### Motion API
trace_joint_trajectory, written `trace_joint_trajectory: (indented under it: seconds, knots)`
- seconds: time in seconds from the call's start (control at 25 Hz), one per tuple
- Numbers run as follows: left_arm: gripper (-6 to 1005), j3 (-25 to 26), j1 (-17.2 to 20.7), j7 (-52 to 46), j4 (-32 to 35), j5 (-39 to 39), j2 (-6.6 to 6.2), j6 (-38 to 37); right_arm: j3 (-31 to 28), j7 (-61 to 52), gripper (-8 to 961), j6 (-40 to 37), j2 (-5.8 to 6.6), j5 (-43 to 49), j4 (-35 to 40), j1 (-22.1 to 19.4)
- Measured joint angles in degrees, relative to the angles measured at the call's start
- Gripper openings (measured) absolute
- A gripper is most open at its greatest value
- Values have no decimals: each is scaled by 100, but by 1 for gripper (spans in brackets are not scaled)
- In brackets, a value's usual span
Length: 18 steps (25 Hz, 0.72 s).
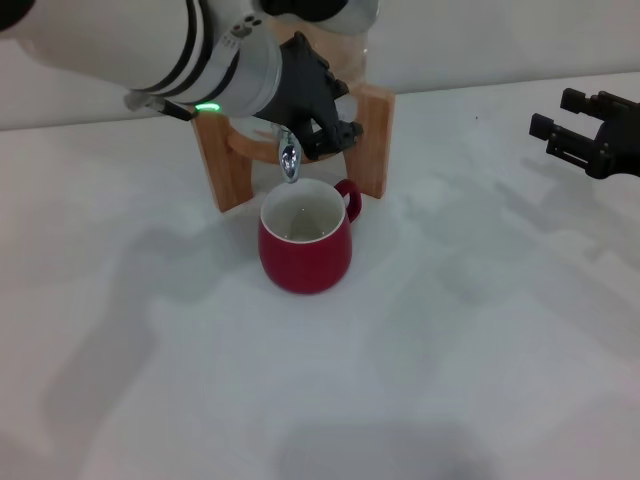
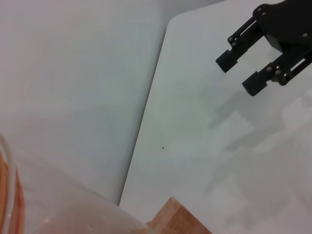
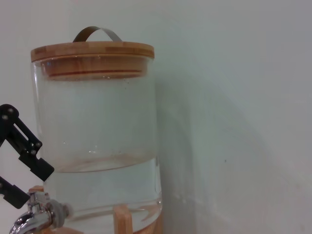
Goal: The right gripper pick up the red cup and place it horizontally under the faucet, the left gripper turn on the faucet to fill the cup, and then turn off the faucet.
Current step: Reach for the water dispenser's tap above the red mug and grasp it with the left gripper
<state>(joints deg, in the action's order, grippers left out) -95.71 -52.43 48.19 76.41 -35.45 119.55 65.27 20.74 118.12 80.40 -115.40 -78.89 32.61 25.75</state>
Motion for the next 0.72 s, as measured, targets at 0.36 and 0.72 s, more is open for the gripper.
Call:
trace_joint_trajectory:
  seconds: [0.36,0.72]
  knots:
    - [415,5,91,2,-83,36,-2,-73,0,0,591,2,0,-4,0,13]
    - [410,2,124,6,-163,39,-11,-123,0,0,591,-17,0,-4,0,18]
